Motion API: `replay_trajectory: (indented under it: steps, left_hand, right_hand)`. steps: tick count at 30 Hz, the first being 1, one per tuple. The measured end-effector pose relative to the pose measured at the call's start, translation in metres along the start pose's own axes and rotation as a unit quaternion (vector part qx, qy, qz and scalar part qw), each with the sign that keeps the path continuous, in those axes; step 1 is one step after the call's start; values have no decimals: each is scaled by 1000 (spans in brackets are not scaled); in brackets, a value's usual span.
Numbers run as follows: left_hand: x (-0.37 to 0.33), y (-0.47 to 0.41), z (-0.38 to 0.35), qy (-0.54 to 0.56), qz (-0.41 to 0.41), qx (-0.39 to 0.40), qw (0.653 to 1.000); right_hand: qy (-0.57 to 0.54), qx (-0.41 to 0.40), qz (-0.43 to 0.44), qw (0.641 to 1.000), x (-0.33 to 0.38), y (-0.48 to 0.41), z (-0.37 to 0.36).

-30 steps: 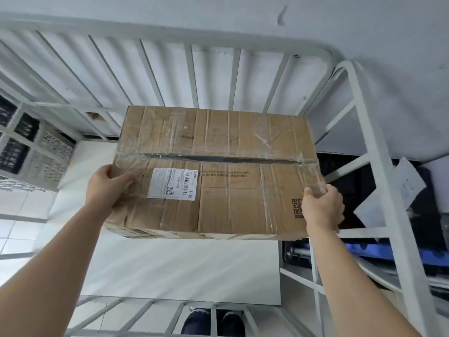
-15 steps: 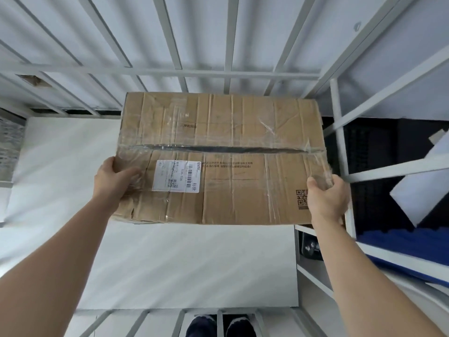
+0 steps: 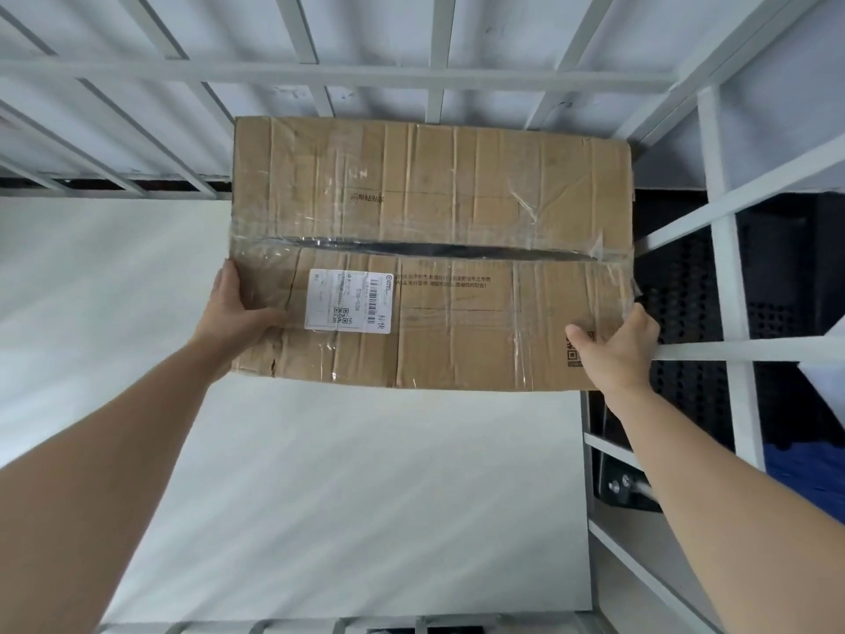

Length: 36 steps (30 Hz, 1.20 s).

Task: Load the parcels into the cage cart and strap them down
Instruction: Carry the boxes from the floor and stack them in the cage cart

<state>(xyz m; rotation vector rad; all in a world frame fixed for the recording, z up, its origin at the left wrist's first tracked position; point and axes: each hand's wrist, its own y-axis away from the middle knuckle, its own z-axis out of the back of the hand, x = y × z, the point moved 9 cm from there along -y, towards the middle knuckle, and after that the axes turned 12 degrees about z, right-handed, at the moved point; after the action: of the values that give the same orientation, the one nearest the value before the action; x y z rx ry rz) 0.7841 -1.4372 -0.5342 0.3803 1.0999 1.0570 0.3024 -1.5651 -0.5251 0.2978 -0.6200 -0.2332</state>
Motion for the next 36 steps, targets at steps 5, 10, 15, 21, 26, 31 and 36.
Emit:
replay_trajectory:
  steps: [5,10,15,21,26,31,36]
  left_hand:
    - [16,10,-5,-210,9,-11,978]
    - [40,48,-18,-335,24,-62,940]
    - [27,48,-30,-349,28,-94,932]
    - [27,45,-31,-396,39,-71,915]
    - [16,49,-17,-432,53,-24,900]
    - [-24,90,-8,-501,-38,-74,861]
    - [-55,151,-11,-550,-92,-86,826]
  right_hand:
    - [137,49,112,983,21,4,-4]
    - [342,193,177,902,18,43,-37]
    - [393,165,195,883,28,24,-26]
    - [416,213,172,867,29,18,-30]
    - [463,251,152,836,49,24,-18]
    - [413,246,209,852,84,62,-4]
    - [375,215,262,863,127,113,36]
